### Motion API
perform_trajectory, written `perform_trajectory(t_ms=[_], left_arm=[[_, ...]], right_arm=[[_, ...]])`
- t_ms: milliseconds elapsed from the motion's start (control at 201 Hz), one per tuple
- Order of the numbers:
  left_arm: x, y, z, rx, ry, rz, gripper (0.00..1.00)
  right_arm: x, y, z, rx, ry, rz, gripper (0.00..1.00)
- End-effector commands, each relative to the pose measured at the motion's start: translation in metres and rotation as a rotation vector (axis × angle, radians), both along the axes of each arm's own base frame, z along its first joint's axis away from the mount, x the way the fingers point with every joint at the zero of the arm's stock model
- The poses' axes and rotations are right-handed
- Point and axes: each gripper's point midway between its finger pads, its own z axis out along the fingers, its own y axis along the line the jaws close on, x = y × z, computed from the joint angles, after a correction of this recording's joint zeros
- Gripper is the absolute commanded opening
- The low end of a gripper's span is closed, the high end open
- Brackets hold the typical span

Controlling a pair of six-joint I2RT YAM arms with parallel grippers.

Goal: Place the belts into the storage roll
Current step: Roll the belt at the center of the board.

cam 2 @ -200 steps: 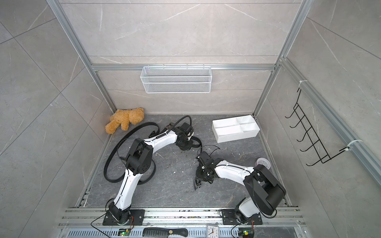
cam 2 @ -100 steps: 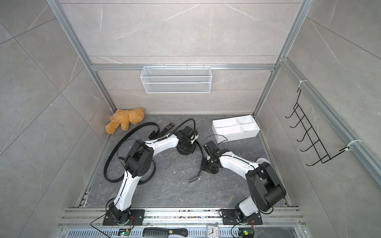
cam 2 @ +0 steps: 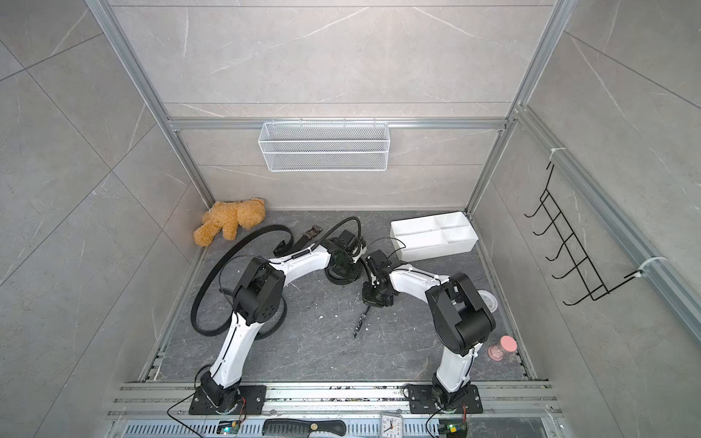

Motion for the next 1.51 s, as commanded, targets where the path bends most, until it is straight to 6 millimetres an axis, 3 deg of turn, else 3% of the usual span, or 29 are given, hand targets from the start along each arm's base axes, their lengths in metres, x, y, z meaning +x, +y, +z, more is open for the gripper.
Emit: perform_trajectory(t_ms=[0, 159, 348, 552, 667, 771, 846, 871, 916, 961, 1060, 1194, 1269, 1374, 1503], left_arm=[[-0.007, 0.018, -0.039, 0.089, 0.085, 0.051, 0.2], [0.007, 0.025, -0.047, 0.118, 0.071, 0.116, 0.22], [0.017, 0.025, -0.048, 0.099, 0.065, 0.164, 0.29], [0.028, 0.028, -0.05, 0.112, 0.06, 0.175, 0.27], [0.03, 0.031, -0.061, 0.121, 0.077, 0.179, 0.25], [0.026, 0.03, -0.064, 0.107, 0.099, 0.166, 0.21], [0.018, 0.028, -0.062, 0.08, 0.121, 0.161, 0.18], [0.015, 0.028, -0.062, 0.071, 0.129, 0.158, 0.17], [0.008, 0.028, -0.061, 0.054, 0.144, 0.155, 0.16], [0.001, 0.029, -0.06, 0.037, 0.155, 0.151, 0.15], [-0.011, 0.032, -0.06, 0.004, 0.17, 0.143, 0.14], [-0.018, 0.03, -0.059, -0.023, 0.187, 0.124, 0.13], [-0.018, 0.028, -0.057, -0.03, 0.188, 0.12, 0.13], [-0.016, 0.026, -0.052, -0.039, 0.186, 0.109, 0.13], [-0.017, 0.024, -0.046, -0.041, 0.189, 0.097, 0.13]], right_arm=[[-0.027, 0.006, -0.005, -0.06, 0.029, 0.047, 0.0], [-0.061, 0.013, -0.002, -0.022, 0.04, 0.009, 0.0], [-0.087, 0.021, 0.008, 0.029, 0.046, -0.021, 0.0], [-0.113, 0.052, 0.007, 0.103, 0.07, -0.018, 0.0], [-0.115, 0.067, 0.012, 0.104, 0.055, 0.008, 0.0], [-0.099, 0.084, 0.02, 0.134, 0.014, 0.024, 0.0], [-0.088, 0.107, 0.02, 0.169, 0.012, 0.063, 0.0], [-0.085, 0.115, 0.019, 0.184, 0.019, 0.078, 0.05], [-0.081, 0.13, 0.019, 0.218, 0.027, 0.11, 0.23], [-0.076, 0.135, 0.017, 0.209, 0.035, 0.122, 0.33], [-0.066, 0.118, 0.026, 0.112, 0.007, 0.151, 0.47], [-0.051, 0.072, 0.044, 0.012, -0.039, 0.137, 0.52], [-0.048, 0.058, 0.05, 0.017, -0.054, 0.135, 0.56], [-0.045, 0.042, 0.051, 0.013, -0.06, 0.13, 0.57], [-0.044, 0.025, 0.042, -0.077, -0.081, 0.174, 0.45]])
